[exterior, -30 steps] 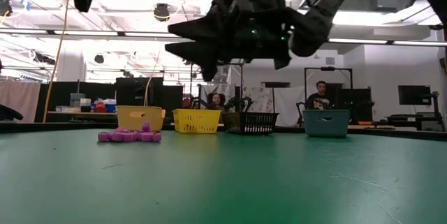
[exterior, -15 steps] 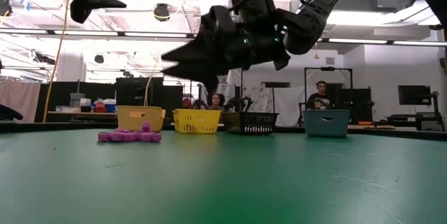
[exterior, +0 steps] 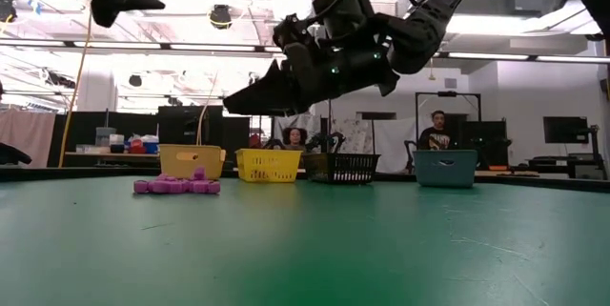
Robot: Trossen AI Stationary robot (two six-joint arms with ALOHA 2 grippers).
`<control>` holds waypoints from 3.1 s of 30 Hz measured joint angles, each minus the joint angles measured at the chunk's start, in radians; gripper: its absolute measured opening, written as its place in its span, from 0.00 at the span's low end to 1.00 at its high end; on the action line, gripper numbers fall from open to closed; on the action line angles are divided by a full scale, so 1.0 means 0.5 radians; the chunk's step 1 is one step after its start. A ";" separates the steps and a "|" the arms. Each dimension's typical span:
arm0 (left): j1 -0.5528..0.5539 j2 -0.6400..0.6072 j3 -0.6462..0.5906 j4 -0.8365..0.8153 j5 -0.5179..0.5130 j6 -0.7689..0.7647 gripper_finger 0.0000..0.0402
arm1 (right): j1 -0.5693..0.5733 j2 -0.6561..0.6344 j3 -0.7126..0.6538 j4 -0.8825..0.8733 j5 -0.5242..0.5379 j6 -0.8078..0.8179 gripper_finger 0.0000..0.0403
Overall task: Sort Halloween decoration
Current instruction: Put the pink skeleton toy into the yellow bin
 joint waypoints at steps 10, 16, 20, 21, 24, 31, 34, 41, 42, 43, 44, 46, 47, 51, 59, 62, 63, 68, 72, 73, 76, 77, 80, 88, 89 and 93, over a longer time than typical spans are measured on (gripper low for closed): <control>0.000 -0.305 -0.172 -0.103 -0.094 0.020 0.58 | -0.003 0.034 0.007 0.020 -0.006 -0.030 0.42; 0.000 -0.527 -0.456 0.112 -0.069 -0.139 0.58 | 0.011 0.257 0.181 0.005 -0.097 0.101 0.42; -0.001 -0.583 -0.470 0.132 -0.095 -0.120 0.58 | 0.025 0.338 0.302 -0.098 -0.121 0.147 0.42; -0.001 -0.586 -0.470 0.148 -0.099 -0.113 0.58 | 0.028 0.356 0.335 -0.122 -0.120 0.132 0.42; -0.002 -0.594 -0.470 0.125 -0.115 -0.096 0.58 | 0.033 0.361 0.343 -0.204 -0.109 0.016 0.42; -0.002 -0.593 -0.470 0.122 -0.140 -0.063 0.58 | 0.066 0.361 0.344 -0.233 -0.032 -0.167 0.42; -0.002 -0.593 -0.470 0.118 -0.148 -0.052 0.58 | 0.075 0.361 0.344 -0.234 -0.004 -0.235 0.42; -0.002 -0.593 -0.473 0.012 -0.160 -0.050 0.58 | 0.072 0.429 0.347 -0.154 -0.005 -0.322 0.42; -0.002 -0.593 -0.478 0.019 -0.161 -0.064 0.58 | 0.074 0.446 0.344 -0.166 -0.004 -0.321 0.42; -0.002 -0.593 -0.487 0.033 -0.161 -0.081 0.58 | 0.079 0.469 0.352 -0.151 -0.003 -0.320 0.42; -0.002 -0.594 -0.493 0.040 -0.160 -0.086 0.58 | 0.085 0.476 0.356 -0.153 0.016 -0.310 0.42; -0.002 -0.594 -0.494 0.041 -0.162 -0.086 0.58 | 0.084 0.461 0.352 -0.215 0.033 -0.288 0.42; -0.002 -0.593 -0.493 0.045 -0.173 -0.085 0.58 | 0.084 0.454 0.355 -0.219 0.036 -0.288 0.42; -0.002 -0.592 -0.493 0.048 -0.219 -0.080 0.58 | 0.065 0.452 0.359 -0.247 0.043 -0.290 0.42; -0.002 -0.592 -0.493 0.033 -0.227 -0.080 0.58 | 0.030 0.488 0.359 -0.255 0.046 -0.267 0.42; -0.002 -0.592 -0.493 0.026 -0.237 -0.081 0.58 | 0.030 0.490 0.358 -0.236 0.047 -0.278 0.41; -0.002 -0.592 -0.493 0.024 -0.239 -0.081 0.58 | 0.030 0.490 0.360 -0.226 0.047 -0.281 0.40; -0.002 -0.592 -0.493 0.024 -0.255 -0.087 0.58 | 0.030 0.490 0.409 -0.227 0.047 -0.282 0.36; -0.002 -0.592 -0.493 0.020 -0.256 -0.088 0.58 | 0.020 0.490 0.450 -0.233 0.047 -0.282 0.33; -0.002 -0.592 -0.493 0.013 -0.256 -0.089 0.58 | 0.016 0.490 0.454 -0.232 0.047 -0.282 0.33; -0.002 -0.592 -0.493 -0.011 -0.256 -0.099 0.58 | 0.001 0.490 0.455 -0.235 0.047 -0.282 0.31; -0.002 -0.592 -0.493 -0.018 -0.257 -0.104 0.58 | 0.000 0.490 0.455 -0.240 0.047 -0.282 0.31; -0.002 -0.592 -0.493 -0.040 -0.257 -0.109 0.58 | -0.009 0.490 0.455 -0.241 0.046 -0.282 0.31; -0.002 -0.592 -0.492 -0.052 -0.306 -0.118 0.58 | -0.012 0.490 0.455 -0.248 0.046 -0.284 0.31; -0.002 -0.592 -0.492 -0.052 -0.319 -0.117 0.58 | -0.018 0.490 0.455 -0.262 0.048 -0.284 0.31; -0.002 -0.592 -0.492 -0.053 -0.345 -0.118 0.58 | -0.045 0.490 0.455 -0.366 0.186 -0.282 0.31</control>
